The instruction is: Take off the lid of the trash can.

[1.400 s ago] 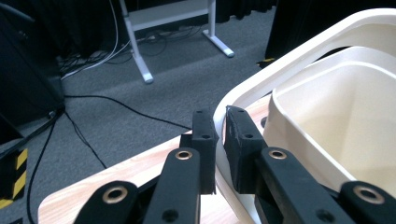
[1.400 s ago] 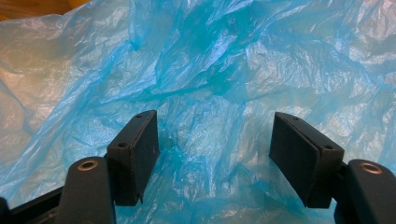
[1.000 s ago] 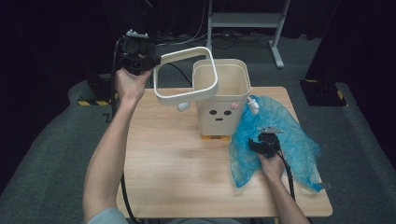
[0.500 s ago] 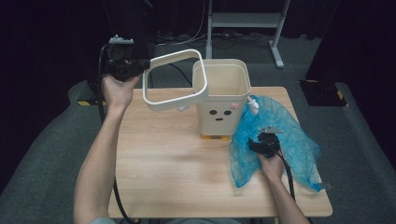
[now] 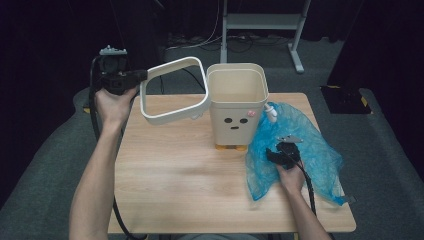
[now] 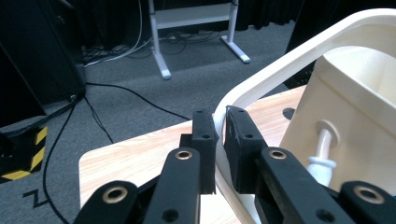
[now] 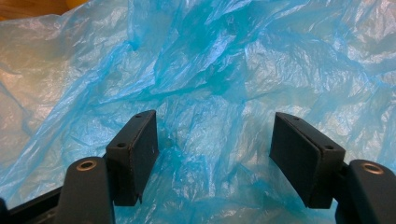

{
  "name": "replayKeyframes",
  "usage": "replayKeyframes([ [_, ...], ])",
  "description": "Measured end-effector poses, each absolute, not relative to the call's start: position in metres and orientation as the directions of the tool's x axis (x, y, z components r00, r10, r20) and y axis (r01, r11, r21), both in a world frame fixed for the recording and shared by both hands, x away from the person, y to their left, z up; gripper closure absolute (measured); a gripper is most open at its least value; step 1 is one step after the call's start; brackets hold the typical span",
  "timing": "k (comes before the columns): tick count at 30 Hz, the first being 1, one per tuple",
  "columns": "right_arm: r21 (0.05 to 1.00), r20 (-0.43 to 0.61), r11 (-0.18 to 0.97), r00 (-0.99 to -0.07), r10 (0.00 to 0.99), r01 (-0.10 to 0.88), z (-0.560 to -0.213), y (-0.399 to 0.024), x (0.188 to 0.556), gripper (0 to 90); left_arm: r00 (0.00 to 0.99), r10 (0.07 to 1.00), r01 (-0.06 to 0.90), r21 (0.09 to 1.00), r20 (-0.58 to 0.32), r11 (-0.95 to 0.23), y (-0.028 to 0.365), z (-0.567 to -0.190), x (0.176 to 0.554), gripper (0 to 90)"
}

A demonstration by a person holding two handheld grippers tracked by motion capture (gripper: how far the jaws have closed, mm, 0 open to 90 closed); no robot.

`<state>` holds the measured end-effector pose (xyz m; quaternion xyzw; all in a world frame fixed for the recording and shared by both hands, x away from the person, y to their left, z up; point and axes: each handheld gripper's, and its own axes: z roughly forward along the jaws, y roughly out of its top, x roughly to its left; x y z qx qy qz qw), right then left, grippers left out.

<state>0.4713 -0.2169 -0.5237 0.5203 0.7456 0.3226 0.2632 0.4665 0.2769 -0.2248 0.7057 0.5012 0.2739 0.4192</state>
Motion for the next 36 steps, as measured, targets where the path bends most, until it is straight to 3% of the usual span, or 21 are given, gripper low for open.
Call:
replayKeyframes([
  [19,0.755,-0.056,0.249,-0.319,0.946,0.607,-0.524,-0.217,0.471,31.9,0.327,0.941,0.492,0.866,-0.09,-0.088,0.297,-0.247,0.456,82.2],
  [36,0.755,-0.055,0.255,-0.329,0.943,0.604,-0.524,-0.217,0.471,34.5,0.309,0.949,0.512,0.851,-0.058,-0.114,0.303,-0.262,0.454,82.6],
])
